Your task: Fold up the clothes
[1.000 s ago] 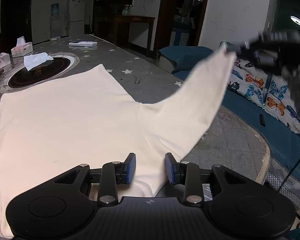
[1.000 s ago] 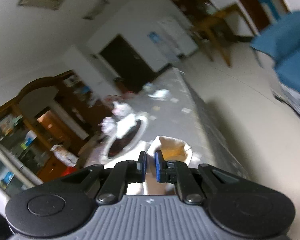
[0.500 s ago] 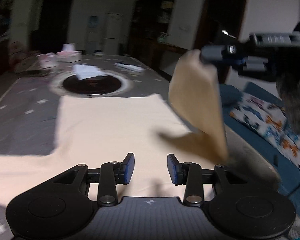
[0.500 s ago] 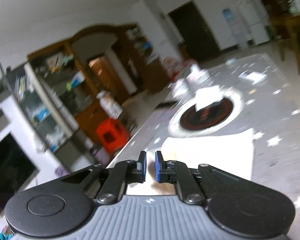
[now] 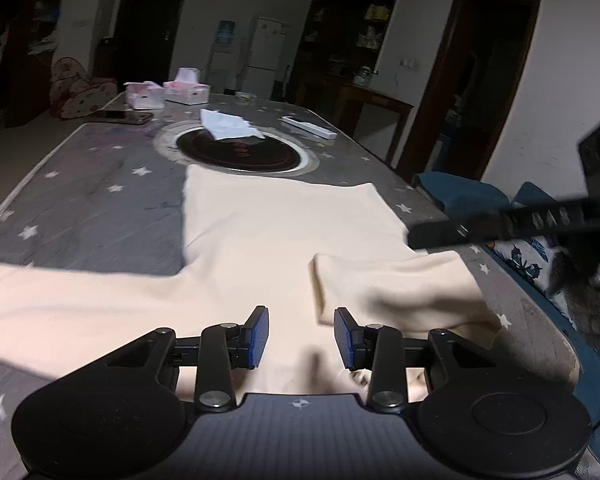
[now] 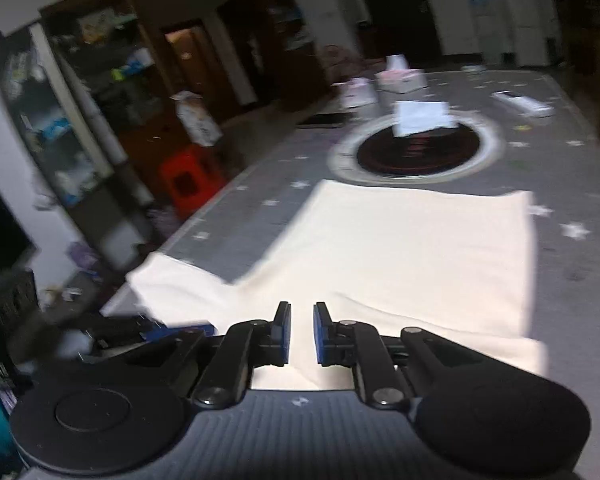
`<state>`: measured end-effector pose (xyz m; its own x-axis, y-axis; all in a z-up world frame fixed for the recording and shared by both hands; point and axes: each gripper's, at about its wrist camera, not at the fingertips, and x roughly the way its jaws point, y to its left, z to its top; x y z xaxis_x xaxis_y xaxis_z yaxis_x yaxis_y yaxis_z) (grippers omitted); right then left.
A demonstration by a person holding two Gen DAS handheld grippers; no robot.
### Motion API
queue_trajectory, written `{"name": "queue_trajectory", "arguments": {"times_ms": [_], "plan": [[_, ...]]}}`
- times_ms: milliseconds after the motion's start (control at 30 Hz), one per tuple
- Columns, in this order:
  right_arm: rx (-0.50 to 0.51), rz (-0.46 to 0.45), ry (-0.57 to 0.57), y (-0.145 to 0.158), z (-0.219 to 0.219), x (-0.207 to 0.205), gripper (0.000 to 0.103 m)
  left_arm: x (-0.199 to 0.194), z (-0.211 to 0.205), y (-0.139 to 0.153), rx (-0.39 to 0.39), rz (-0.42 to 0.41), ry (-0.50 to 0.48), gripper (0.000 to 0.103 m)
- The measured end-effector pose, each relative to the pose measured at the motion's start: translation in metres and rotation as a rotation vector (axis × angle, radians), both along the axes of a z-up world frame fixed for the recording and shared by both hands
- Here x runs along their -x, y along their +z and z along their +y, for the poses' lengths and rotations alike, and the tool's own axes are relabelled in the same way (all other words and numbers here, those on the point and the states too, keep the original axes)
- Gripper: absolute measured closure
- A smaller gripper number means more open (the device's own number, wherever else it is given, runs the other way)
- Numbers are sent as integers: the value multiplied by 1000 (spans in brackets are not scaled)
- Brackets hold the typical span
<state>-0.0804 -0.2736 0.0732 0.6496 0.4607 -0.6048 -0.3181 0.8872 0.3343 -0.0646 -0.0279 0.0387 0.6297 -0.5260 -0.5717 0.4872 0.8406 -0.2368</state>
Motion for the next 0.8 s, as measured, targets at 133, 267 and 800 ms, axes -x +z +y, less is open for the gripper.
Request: {"name": "queue_trajectory", "arguments": {"times_ms": [133, 267, 800], "plan": [[95, 0, -46, -7, -16, 22, 71, -19, -24, -10, -35, 32, -19, 65], [198, -3, -81, -16, -28, 42, 53, -29, -40, -21, -75, 50, -27, 67], [417, -23, -170, -40, -43, 73, 30, -14, -56, 67, 14, -167, -32, 101]]}}
